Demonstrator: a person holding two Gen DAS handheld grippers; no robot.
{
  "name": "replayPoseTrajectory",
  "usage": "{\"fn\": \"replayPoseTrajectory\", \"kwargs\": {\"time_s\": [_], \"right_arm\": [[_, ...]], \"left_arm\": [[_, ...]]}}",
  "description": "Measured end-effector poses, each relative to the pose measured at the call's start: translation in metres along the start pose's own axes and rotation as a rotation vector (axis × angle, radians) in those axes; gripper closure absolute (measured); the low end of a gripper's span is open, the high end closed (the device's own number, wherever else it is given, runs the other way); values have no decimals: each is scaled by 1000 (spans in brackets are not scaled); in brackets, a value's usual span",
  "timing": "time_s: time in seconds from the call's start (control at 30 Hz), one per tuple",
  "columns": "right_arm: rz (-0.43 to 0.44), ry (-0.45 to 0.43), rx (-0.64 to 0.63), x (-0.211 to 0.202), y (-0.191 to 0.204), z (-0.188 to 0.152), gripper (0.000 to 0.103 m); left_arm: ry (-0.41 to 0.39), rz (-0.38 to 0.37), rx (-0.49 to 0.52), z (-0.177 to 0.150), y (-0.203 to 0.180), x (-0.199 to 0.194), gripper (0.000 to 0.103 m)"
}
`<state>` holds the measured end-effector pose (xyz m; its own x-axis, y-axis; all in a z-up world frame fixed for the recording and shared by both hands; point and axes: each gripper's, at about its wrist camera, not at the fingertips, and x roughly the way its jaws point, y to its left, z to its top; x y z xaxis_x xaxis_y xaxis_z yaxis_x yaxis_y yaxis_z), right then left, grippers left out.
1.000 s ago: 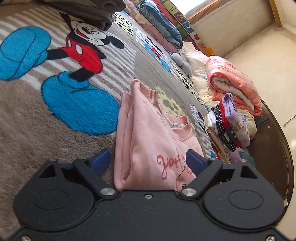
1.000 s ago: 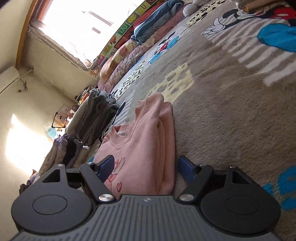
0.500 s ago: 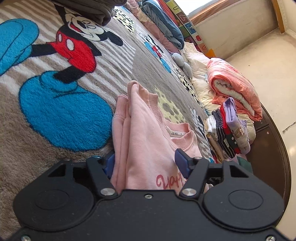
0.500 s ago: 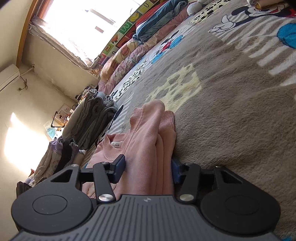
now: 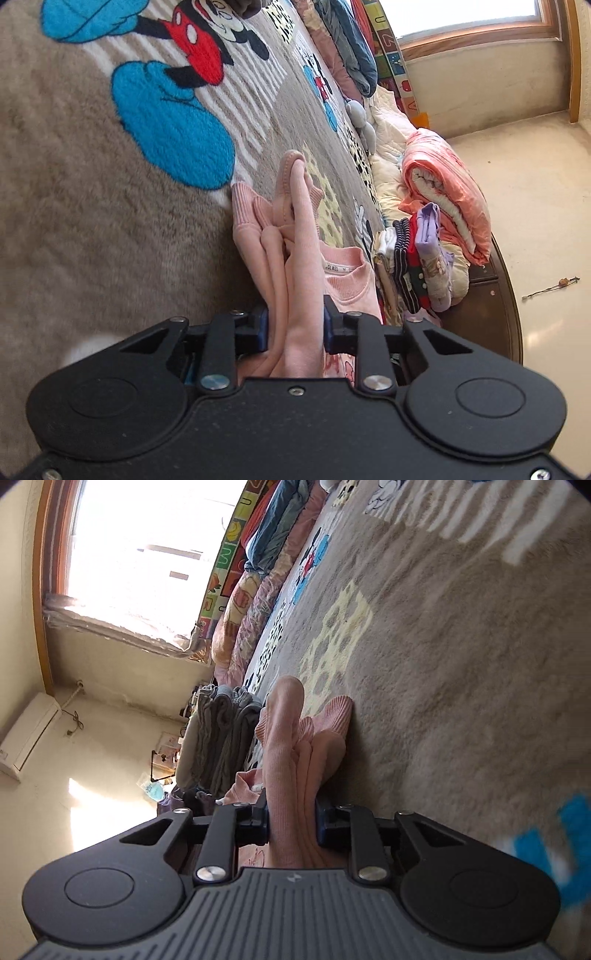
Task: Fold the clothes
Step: 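Grasp the folded sweatshirt's sides with both grippers and lift it, then carry the folded sweatshirt with both grippers to the clothes stack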
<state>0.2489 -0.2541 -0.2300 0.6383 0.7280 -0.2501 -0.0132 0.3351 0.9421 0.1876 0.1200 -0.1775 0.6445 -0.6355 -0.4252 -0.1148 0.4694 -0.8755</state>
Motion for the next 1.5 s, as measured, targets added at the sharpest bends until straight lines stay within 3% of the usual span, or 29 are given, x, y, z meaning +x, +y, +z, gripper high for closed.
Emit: {"fn": "replayPoseTrajectory", "kwargs": {"time_s": [0.1,0.13,0.2,0.23,0.27,0.3,0.33,0.37,0.4,0.53,0.87,0.93,0.97,1.03,1.23,1.33,1.5], "right_arm": [[7,14,43,-25,0,-17,79],[5,17,53,-34,1,-23,79],[-75,9,-38,-43,5,-35,62],[-115,4,-84,-48,8,-41,55],[-120,0,-106,-50,9,-42,54],[-118,-10,-114,-53,12,-41,51],[-116,-20,-122,-56,15,-41,41],[-121,-26,-146,-60,18,-42,27],[-127,-32,-170,-63,20,-44,21],[-143,7,-224,-64,18,-52,17],[-126,7,-293,-49,17,-59,13],[-132,12,-332,-40,21,-61,15],[-135,14,-349,-37,22,-63,18],[-145,20,-352,-31,21,-66,40],[-99,12,-275,-31,11,-67,71],[-33,-8,-186,-35,8,-70,77],[89,10,-97,-29,21,-78,78]], "left_arm": [[23,19,4,-20,1,-16,77],[20,64,69,-25,-3,-19,61],[-4,129,158,-29,-7,-24,26],[-33,153,185,-29,-10,-30,22],[-61,176,213,-29,-13,-36,18],[-86,193,247,-31,-16,-40,7],[-112,210,280,-32,-18,-45,0],[-134,224,313,-33,-20,-49,0],[-131,215,337,-35,-20,-50,0],[-114,226,422,-46,-22,-40,1],[-108,186,348,-38,-11,-8,9],[-113,196,360,-39,-12,-1,17],[-108,191,360,-40,-13,0,21],[-83,157,334,-41,-11,2,40],[-59,91,256,-40,-3,-3,80],[-81,38,238,-36,-7,-21,86],[-167,-39,211,-28,-16,-67,86]]}}
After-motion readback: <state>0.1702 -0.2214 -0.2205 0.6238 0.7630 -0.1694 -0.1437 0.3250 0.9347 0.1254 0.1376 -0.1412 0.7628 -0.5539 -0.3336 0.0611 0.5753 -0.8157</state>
